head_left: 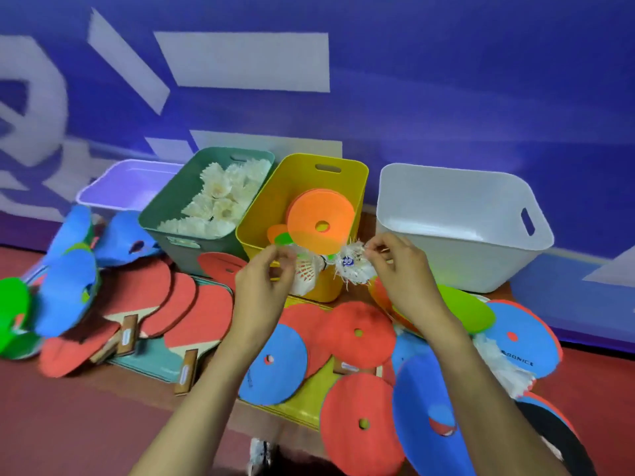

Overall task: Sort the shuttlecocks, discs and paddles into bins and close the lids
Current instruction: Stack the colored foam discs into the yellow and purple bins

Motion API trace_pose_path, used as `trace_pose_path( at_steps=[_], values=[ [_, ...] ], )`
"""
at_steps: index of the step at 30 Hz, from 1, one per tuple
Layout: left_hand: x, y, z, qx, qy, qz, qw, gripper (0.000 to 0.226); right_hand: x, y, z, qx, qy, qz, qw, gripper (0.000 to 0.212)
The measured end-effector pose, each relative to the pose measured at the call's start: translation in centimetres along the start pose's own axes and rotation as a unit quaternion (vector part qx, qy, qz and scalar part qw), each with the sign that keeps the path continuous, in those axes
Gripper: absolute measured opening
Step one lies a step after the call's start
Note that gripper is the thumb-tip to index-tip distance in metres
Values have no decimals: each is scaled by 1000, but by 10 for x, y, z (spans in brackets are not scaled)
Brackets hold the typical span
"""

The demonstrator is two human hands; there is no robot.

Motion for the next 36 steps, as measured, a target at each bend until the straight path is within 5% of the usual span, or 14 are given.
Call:
trace_pose_path(
  at_steps=[10,16,23,31,36],
  values=[
    [-77,-171,-118,45,-88,-28,995,34,-81,-156,134,32,-38,-41,998,4],
    [-141,-257,-134,-11,-172,-84,981,44,-82,-216,221,-19,0,4,1000,5],
    [-168,-317,-130,-60,-265,-50,961,47,-67,-264,263,-15,29,62,998,6],
    [-186,-346,-83,-194,-518,17,833,37,-52,-305,292,-22,50,103,993,9],
    [-211,-345,-71,-253,-562,24,787,36,-42,-318,306,-6,25,117,993,9]
  ],
)
Point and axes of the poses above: each hand's wrist, its own y-axis away from the middle knuckle, its own z-axis out of the palm, x = y × z, the point moved 6 cm from there along -y, towards the middle knuckle, and after that the axes turned 9 degrees about -z, right-handed, at the moved point
